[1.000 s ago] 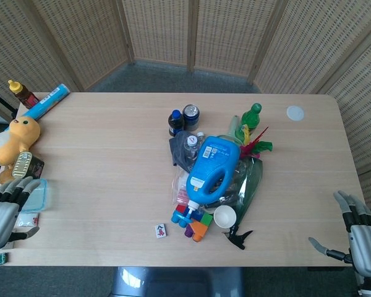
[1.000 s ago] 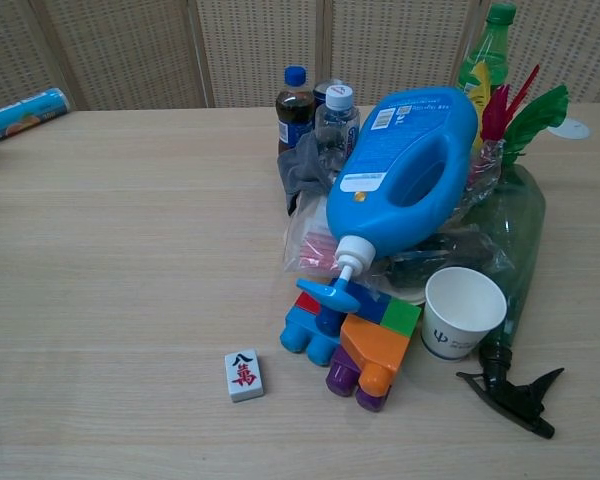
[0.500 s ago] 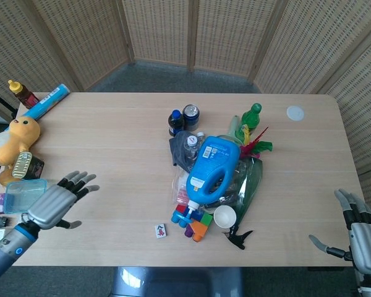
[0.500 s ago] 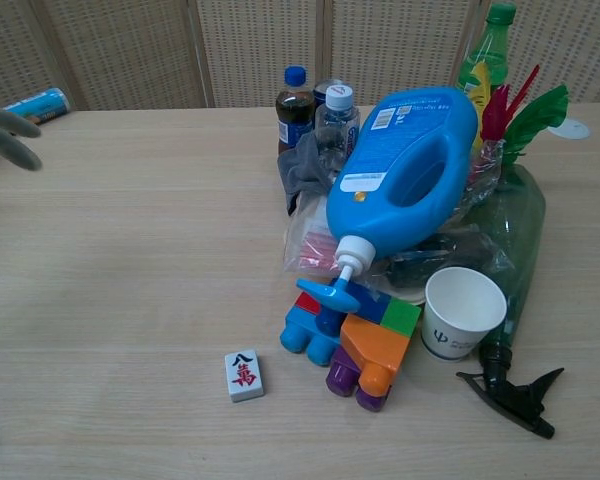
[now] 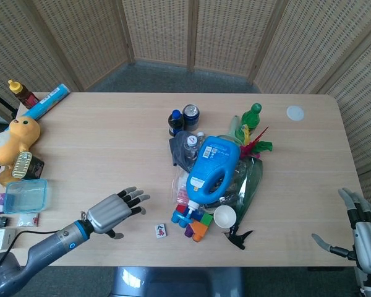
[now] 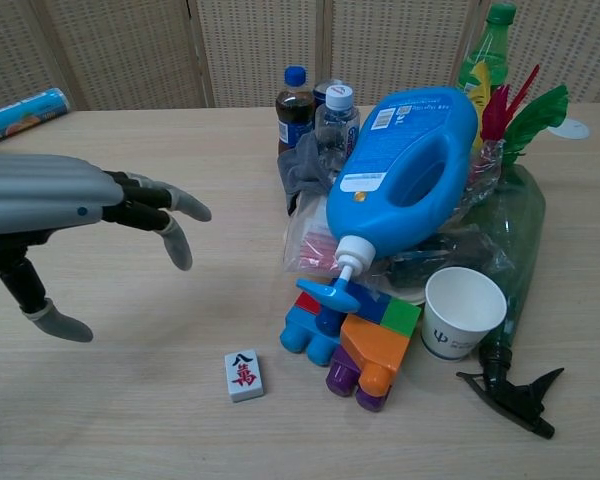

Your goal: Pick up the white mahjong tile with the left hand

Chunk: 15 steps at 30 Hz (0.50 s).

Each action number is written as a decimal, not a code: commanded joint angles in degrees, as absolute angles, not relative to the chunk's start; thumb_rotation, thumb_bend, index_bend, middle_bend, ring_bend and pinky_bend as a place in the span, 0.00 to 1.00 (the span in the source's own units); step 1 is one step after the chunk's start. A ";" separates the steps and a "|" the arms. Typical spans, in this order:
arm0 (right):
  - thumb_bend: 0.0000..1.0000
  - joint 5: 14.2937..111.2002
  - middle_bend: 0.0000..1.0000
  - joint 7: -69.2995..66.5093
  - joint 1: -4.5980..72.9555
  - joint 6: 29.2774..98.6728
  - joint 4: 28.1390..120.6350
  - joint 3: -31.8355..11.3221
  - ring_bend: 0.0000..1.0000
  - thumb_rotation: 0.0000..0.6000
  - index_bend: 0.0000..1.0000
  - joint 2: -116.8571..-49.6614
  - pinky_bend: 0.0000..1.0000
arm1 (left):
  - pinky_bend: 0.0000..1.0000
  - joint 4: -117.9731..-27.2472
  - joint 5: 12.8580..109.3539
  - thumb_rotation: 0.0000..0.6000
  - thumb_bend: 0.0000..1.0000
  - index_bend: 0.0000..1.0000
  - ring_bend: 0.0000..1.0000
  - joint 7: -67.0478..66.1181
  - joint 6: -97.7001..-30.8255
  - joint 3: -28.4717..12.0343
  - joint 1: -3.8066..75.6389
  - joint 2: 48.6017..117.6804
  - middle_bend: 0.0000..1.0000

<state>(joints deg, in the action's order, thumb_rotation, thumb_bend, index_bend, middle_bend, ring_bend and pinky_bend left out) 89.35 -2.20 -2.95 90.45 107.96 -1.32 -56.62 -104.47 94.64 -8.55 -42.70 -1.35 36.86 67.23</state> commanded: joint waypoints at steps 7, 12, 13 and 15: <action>0.00 89.52 0.00 -3.85 -3.12 90.89 108.22 -1.41 0.00 0.64 0.00 -55.78 0.00 | 0.00 -105.53 91.27 1.00 0.00 0.28 0.00 -19.75 -38.00 -1.77 41.71 73.25 0.00; 0.00 89.55 0.00 -4.69 -3.21 90.95 108.15 -1.36 0.00 0.65 0.00 -55.39 0.00 | 0.00 -104.59 89.43 1.00 0.00 0.29 0.00 -24.01 -37.52 -0.56 42.12 75.73 0.00; 0.00 89.56 0.00 -4.88 -3.23 91.01 108.14 -1.37 0.00 0.65 0.00 -55.30 0.00 | 0.00 -104.26 89.14 1.00 0.00 0.29 0.00 -24.76 -37.65 -0.29 42.16 76.18 0.00; 0.00 89.53 0.00 -5.13 -3.25 91.05 108.15 -1.40 0.00 0.65 0.00 -55.16 0.00 | 0.00 -103.69 89.13 1.00 0.00 0.29 0.00 -26.08 -37.87 0.18 42.27 76.72 0.00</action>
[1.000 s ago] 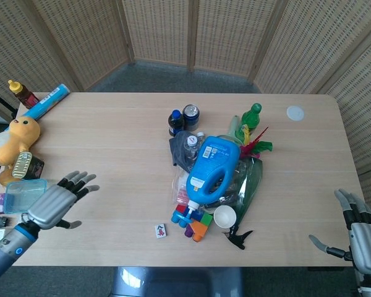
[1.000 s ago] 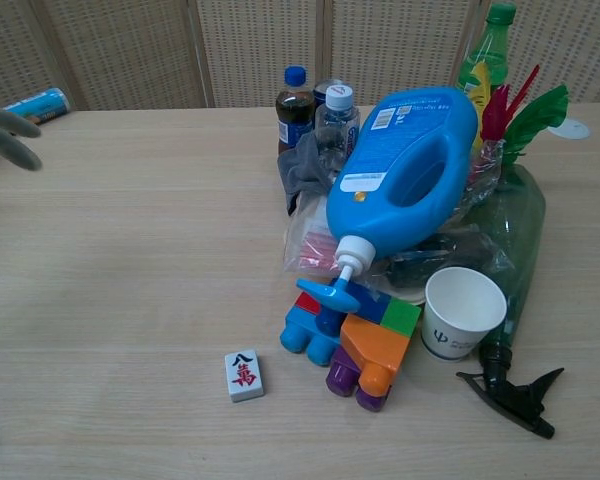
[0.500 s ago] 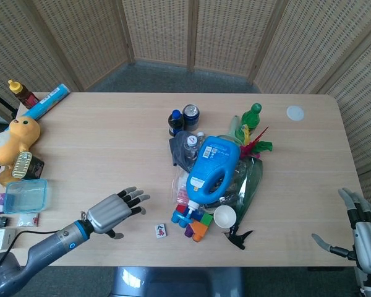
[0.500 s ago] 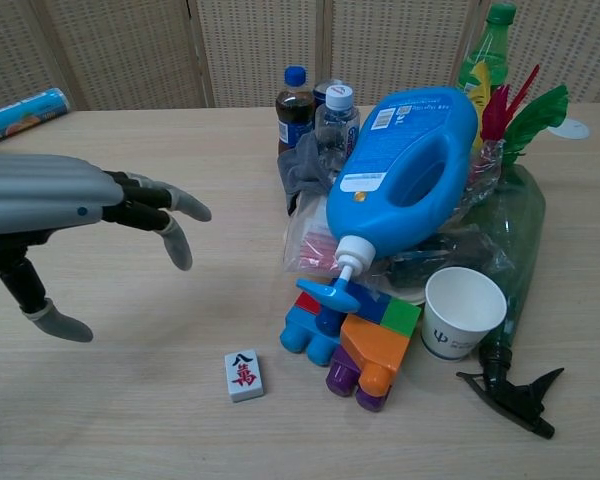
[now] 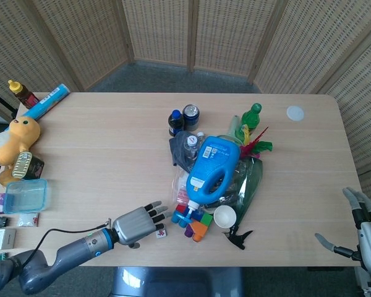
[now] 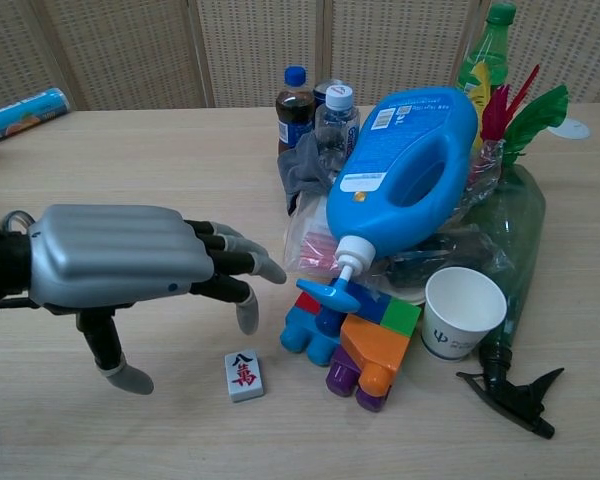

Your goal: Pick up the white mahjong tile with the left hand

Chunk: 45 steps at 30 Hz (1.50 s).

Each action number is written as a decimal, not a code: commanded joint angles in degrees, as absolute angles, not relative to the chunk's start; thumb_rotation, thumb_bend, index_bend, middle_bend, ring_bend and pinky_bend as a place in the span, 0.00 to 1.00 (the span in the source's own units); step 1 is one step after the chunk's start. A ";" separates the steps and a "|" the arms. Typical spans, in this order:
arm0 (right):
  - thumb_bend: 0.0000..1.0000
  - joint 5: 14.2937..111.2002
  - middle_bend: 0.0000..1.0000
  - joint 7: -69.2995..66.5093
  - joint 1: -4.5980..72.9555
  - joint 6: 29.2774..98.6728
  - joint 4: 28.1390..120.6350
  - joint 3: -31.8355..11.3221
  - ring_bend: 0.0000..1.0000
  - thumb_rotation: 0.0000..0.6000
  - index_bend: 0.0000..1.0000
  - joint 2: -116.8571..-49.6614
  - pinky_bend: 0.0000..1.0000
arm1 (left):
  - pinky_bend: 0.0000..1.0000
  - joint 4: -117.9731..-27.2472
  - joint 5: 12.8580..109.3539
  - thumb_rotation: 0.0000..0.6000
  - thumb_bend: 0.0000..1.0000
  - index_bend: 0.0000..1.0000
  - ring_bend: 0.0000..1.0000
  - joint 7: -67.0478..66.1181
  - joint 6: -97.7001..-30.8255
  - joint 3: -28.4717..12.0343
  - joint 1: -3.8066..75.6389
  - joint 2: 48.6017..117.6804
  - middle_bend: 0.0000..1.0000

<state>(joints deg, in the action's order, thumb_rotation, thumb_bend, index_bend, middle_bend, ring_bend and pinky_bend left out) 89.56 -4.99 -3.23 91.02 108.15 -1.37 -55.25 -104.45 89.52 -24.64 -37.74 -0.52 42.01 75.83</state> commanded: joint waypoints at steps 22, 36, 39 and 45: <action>0.00 89.55 0.00 -4.71 -3.12 90.61 108.08 -1.21 0.00 0.65 0.00 -55.43 0.00 | 0.00 -97.25 80.96 1.00 0.00 0.29 0.00 -36.23 -40.85 0.61 43.63 85.38 0.00; 0.00 89.28 0.00 -5.76 -3.10 90.53 107.97 -1.32 0.00 0.65 0.00 -55.00 0.00 | 0.00 -93.77 79.70 1.00 0.00 0.29 0.00 -40.96 -40.88 1.86 46.19 89.72 0.00; 0.00 89.10 0.00 -6.07 -3.08 90.49 107.96 -1.39 0.00 0.64 0.00 -54.92 0.00 | 0.00 -93.23 79.79 1.00 0.00 0.29 0.00 -41.61 -41.49 2.42 46.19 90.52 0.00; 0.00 89.13 0.00 -6.38 -3.07 90.51 107.86 -1.42 0.00 0.64 0.00 -54.88 0.00 | 0.00 -92.29 80.35 1.00 0.00 0.29 0.00 -42.46 -42.69 3.27 46.21 91.08 0.00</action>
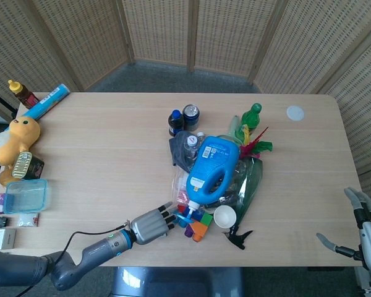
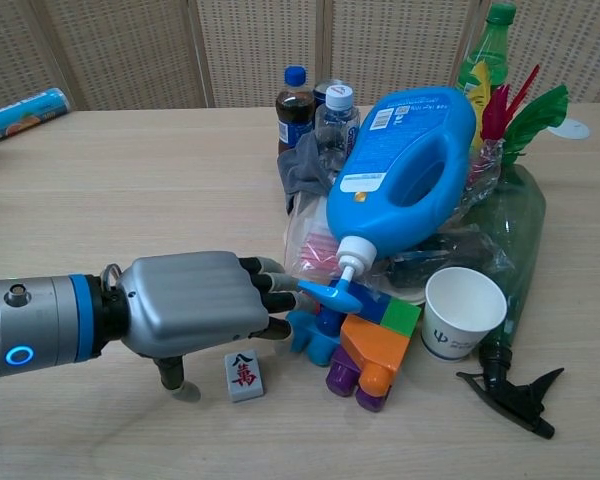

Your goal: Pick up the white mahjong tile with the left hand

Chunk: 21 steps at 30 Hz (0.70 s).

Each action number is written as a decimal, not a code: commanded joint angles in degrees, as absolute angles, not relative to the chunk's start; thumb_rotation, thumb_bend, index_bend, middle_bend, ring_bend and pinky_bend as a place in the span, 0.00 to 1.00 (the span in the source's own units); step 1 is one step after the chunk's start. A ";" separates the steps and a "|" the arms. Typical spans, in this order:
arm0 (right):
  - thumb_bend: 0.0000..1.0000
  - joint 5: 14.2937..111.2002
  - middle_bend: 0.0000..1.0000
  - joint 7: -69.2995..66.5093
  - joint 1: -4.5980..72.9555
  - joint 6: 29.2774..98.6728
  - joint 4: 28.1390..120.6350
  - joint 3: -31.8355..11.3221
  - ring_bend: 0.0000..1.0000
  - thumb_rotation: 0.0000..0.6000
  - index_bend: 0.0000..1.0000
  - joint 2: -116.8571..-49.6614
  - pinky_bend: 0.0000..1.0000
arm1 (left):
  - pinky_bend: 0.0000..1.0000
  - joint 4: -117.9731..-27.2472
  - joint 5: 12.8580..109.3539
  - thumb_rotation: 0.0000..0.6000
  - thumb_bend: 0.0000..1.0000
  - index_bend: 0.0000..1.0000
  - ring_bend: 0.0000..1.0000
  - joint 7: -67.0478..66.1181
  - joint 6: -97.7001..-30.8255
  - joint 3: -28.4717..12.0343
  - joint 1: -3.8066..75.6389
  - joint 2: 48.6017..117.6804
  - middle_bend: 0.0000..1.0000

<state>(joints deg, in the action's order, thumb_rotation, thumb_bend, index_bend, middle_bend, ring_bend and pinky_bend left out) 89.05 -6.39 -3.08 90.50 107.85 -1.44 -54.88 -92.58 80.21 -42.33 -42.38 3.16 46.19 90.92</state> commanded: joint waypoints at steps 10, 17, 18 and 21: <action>0.00 89.48 0.00 -6.27 -3.16 90.68 107.95 -1.28 0.00 0.65 0.00 -54.91 0.00 | 0.00 -89.92 80.84 1.00 0.00 0.29 0.00 -42.57 -43.04 3.96 46.75 92.81 0.00; 0.00 89.38 0.00 -6.59 -3.12 90.60 107.86 -1.32 0.00 0.65 0.00 -54.87 0.00 | 0.00 -88.19 80.51 1.00 0.00 0.29 0.00 -42.76 -43.13 4.37 46.77 94.64 0.00; 0.00 89.35 0.00 -6.67 -3.11 90.57 107.86 -1.32 0.00 0.65 0.00 -54.87 0.00 | 0.00 -87.94 80.39 1.00 0.00 0.29 0.00 -42.80 -43.16 4.36 46.77 94.83 0.00; 0.00 89.19 0.00 -6.82 -3.06 90.46 107.75 -1.38 0.00 0.64 0.00 -54.86 0.00 | 0.00 -87.20 79.93 1.00 0.00 0.30 0.00 -43.00 -43.25 4.34 46.75 95.32 0.00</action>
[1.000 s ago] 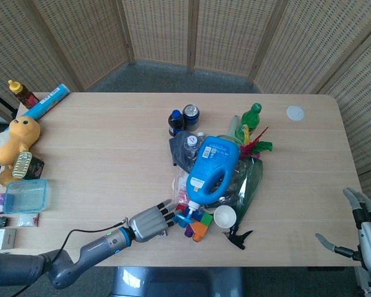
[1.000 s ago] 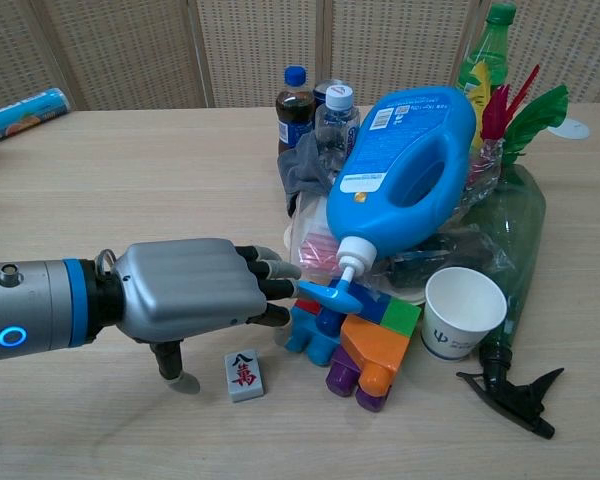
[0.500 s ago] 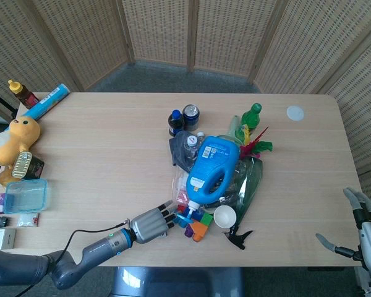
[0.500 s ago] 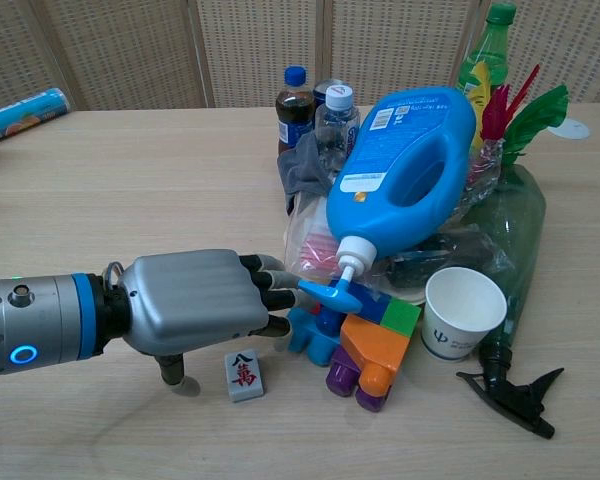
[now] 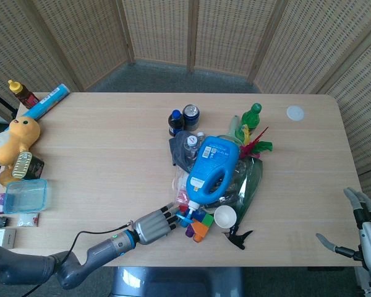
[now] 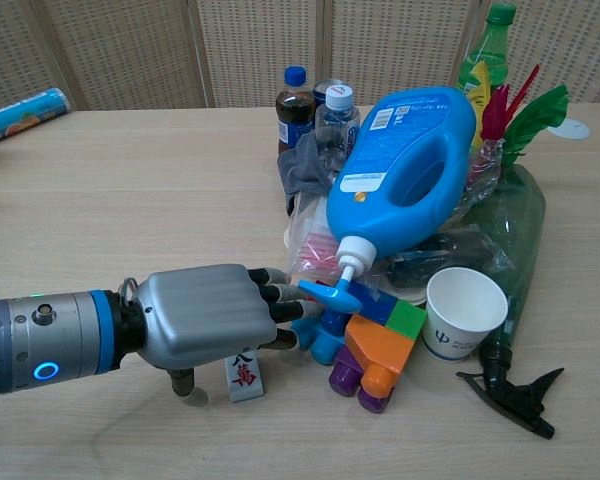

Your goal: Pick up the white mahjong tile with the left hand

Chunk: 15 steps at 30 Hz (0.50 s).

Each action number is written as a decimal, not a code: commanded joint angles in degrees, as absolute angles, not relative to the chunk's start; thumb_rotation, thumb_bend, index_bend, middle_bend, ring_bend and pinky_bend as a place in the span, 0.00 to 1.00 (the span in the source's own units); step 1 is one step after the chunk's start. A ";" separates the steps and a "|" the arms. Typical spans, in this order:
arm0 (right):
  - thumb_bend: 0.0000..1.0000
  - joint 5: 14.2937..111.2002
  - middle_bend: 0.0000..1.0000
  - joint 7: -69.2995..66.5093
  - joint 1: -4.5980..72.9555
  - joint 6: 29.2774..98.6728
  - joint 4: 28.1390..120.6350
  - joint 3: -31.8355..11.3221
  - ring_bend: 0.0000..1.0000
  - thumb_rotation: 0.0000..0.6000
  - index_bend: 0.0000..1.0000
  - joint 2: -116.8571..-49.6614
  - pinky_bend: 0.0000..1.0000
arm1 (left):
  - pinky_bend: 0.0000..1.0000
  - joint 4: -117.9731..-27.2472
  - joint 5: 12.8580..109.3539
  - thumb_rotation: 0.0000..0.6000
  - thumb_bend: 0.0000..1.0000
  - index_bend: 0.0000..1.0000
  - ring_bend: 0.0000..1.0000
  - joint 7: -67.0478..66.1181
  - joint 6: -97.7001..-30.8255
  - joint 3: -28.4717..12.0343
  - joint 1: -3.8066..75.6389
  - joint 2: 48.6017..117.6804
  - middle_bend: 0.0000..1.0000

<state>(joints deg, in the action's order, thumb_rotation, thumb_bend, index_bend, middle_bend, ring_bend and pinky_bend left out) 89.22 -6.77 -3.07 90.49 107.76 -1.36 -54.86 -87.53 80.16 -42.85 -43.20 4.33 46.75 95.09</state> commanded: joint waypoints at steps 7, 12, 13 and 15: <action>0.00 89.27 0.00 -6.92 -3.01 90.30 107.70 -1.29 0.00 0.65 0.00 -54.81 0.00 | 0.00 -85.94 79.07 1.00 0.00 0.39 0.00 -43.30 -43.63 4.46 46.58 96.49 0.00; 0.00 89.33 0.00 -6.83 -3.01 90.25 107.70 -1.22 0.00 0.65 0.00 -54.85 0.00 | 0.00 -85.31 78.80 1.00 0.00 0.47 0.00 -43.45 -44.17 4.44 46.43 97.21 0.00; 0.00 89.34 0.00 -6.80 -3.00 90.25 107.67 -1.22 0.00 0.65 0.00 -54.88 0.00 | 0.00 -85.23 78.80 1.00 0.00 0.49 0.00 -43.51 -44.32 4.42 46.42 97.30 0.00; 0.00 89.35 0.00 -6.81 -2.98 90.18 107.66 -1.19 0.00 0.65 0.00 -54.88 0.00 | 0.00 -85.18 78.79 1.00 0.00 0.51 0.00 -43.59 -44.52 4.34 46.45 97.29 0.00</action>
